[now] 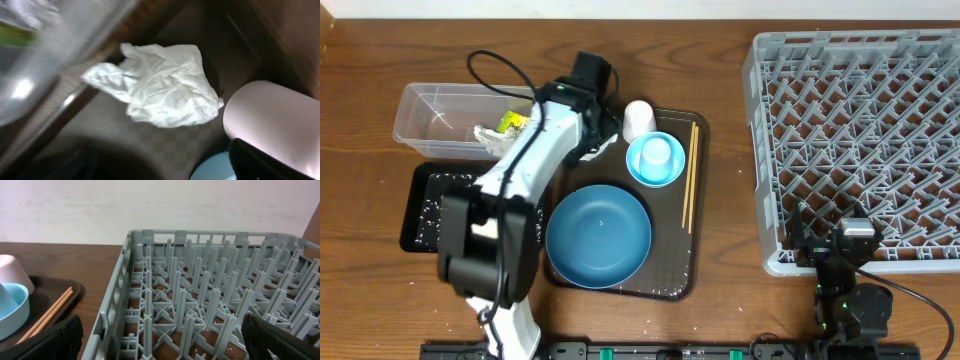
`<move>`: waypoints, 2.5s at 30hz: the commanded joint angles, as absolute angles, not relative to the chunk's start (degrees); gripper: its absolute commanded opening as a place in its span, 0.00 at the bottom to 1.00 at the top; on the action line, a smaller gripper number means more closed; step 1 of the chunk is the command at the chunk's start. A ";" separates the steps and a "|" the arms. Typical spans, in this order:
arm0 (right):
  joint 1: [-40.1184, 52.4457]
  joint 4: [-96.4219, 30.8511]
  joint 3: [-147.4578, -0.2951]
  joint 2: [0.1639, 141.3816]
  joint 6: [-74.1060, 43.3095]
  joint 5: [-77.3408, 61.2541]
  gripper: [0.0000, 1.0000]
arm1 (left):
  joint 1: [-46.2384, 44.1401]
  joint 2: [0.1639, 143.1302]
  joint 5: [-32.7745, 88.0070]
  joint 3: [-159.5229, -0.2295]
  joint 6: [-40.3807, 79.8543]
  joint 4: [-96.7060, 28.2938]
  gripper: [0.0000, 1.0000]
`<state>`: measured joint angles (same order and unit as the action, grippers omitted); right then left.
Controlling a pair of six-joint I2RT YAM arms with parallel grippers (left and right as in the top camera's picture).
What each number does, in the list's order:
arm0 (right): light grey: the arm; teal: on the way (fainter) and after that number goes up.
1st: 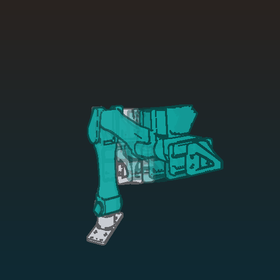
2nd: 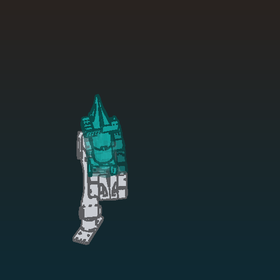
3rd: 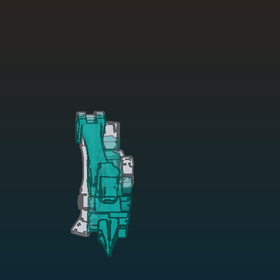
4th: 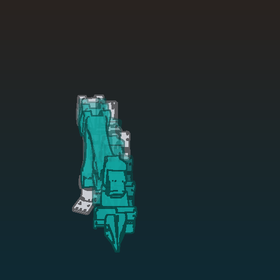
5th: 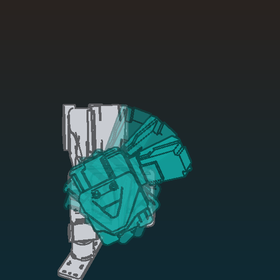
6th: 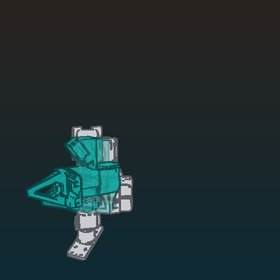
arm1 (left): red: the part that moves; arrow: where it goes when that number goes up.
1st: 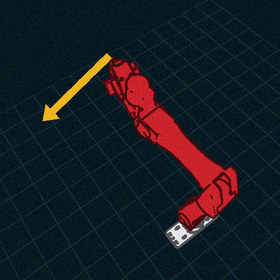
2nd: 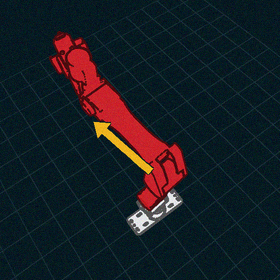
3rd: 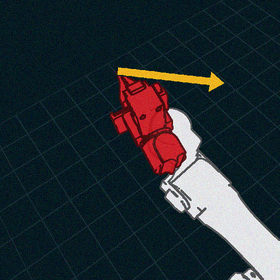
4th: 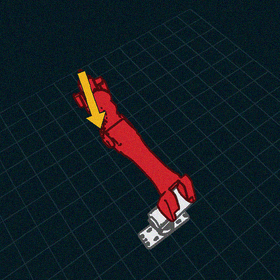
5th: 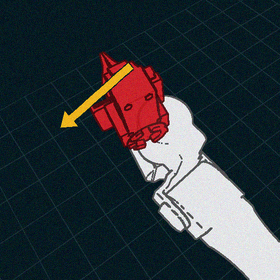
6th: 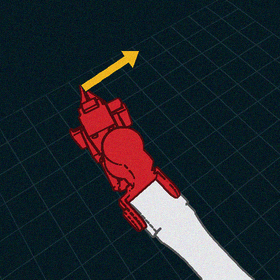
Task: Sort waste into correct bins and load items into the dishwasher rack
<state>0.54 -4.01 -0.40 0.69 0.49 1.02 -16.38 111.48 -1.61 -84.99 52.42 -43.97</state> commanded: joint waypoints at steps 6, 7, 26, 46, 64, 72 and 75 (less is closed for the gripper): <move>0.40 -4.23 -0.32 0.54 0.93 1.02 0.99 | -16.49 116.49 -1.48 -84.64 52.84 -41.21 0.82; 0.40 -4.23 -0.32 0.54 0.93 1.02 0.99 | -16.49 116.81 -1.45 -84.64 52.82 -41.25 0.82; 0.40 -4.23 -0.32 0.54 0.93 1.04 0.99 | -16.86 119.74 -0.38 -84.62 52.58 -42.41 0.06; 0.40 -4.23 -0.32 0.54 0.93 1.04 0.99 | -16.69 95.24 -8.82 -84.60 52.12 -42.76 0.06; 0.40 -4.23 -0.32 0.54 0.93 1.02 0.99 | -17.45 113.21 -1.21 -84.60 52.21 -44.10 0.80; 0.40 -4.25 -0.32 0.56 0.91 1.02 0.99 | -17.50 118.80 -1.21 -84.60 55.42 -41.01 0.80; 0.40 -4.23 -0.32 0.56 0.93 1.04 0.99 | -17.50 119.87 -1.23 -84.60 55.40 -40.71 0.78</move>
